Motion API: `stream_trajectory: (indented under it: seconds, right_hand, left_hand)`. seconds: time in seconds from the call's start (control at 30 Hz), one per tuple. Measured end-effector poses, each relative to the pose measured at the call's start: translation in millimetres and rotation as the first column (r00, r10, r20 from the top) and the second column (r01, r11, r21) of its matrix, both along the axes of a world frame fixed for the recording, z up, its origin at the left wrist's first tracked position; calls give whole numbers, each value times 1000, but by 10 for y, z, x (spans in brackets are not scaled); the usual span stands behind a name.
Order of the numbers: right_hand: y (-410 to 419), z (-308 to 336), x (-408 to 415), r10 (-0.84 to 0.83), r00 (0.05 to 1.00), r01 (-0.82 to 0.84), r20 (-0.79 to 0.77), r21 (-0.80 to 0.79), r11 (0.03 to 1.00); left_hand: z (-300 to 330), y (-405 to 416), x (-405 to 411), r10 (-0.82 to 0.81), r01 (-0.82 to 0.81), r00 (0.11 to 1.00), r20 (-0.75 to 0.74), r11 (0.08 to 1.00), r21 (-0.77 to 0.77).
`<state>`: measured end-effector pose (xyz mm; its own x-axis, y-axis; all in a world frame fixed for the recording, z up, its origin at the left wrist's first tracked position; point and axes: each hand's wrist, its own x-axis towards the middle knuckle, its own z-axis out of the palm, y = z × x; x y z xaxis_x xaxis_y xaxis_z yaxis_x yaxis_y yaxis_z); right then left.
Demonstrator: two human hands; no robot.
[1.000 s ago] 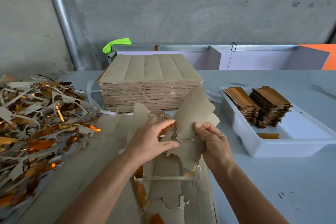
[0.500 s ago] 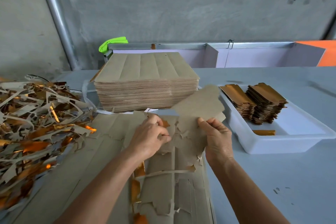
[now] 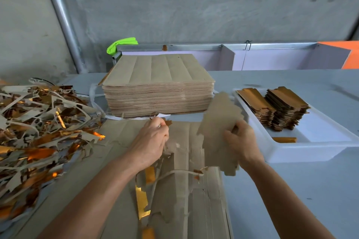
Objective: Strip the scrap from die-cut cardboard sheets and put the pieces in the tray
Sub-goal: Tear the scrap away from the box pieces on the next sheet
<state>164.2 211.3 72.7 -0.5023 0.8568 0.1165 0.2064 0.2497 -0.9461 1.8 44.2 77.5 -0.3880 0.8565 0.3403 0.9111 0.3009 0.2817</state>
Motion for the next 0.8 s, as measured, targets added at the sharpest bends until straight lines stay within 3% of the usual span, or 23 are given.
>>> stream_trajectory:
  seconds: [0.07,0.13,0.2,0.6,0.73,0.8]
  right_hand:
    - [-28,58,20,173,973,-196,154,155,968]
    - [-115,111,-2,360,900,-409,246,189,893]
    - [-215,130,-67,460,842,-519,281,190,833]
    - [-491,7,-350,183,960,-233,212,244,941]
    - [-374,151,-184,142,952,-239,272,369,898]
    - [-317,180,-131,138,923,-298,359,440,847]
  left_hand:
    - [-20,29,16,-20,19,1000,23,999,26]
    - [-36,79,45,-33,30,997,71,999,42]
    - [-54,119,90,-52,48,993,109,998,43]
    - [-192,150,170,-116,113,987,109,993,32]
    - [-120,71,-33,4,-25,972,236,996,84]
    - [-75,16,-140,108,-166,921,375,978,124]
